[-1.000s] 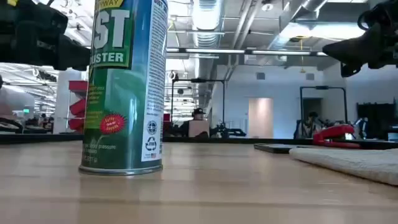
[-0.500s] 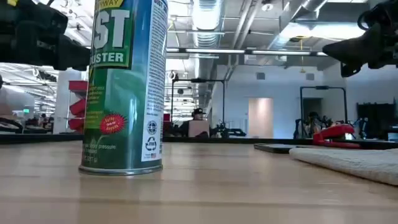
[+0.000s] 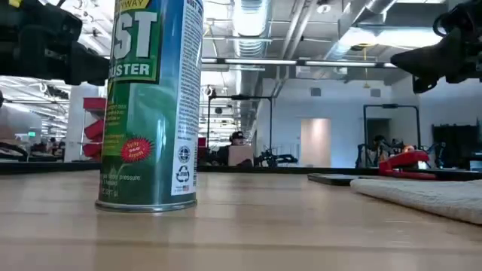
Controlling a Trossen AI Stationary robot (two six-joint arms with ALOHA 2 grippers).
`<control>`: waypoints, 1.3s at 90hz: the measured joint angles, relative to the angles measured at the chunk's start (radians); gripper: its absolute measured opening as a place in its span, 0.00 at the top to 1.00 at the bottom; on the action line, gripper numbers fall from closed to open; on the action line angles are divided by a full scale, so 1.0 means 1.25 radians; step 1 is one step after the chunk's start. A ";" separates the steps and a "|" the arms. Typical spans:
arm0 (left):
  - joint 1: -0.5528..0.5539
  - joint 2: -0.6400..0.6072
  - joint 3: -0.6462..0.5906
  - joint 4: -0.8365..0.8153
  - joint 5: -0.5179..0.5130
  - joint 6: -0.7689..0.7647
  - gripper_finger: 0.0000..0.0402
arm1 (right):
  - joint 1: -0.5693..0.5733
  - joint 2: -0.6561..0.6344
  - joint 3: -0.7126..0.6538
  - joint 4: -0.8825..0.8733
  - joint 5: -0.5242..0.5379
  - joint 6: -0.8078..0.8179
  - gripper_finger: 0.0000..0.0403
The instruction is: Apply microfiber cloth
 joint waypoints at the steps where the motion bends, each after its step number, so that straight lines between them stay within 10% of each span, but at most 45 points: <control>1: 0.000 0.000 0.000 0.000 0.000 0.000 1.00 | 0.000 0.000 0.000 0.000 0.000 0.000 1.00; 75: 0.007 0.031 -0.002 0.137 -0.024 -0.194 1.00 | 0.000 0.000 0.000 0.000 0.000 0.000 1.00; 96: 0.009 0.256 -0.002 0.238 -0.137 -0.202 1.00 | 0.000 0.000 0.000 0.000 0.000 0.000 1.00; 117: 0.010 0.581 0.142 0.380 -0.036 -0.181 1.00 | 0.000 0.000 0.000 0.000 0.000 0.000 1.00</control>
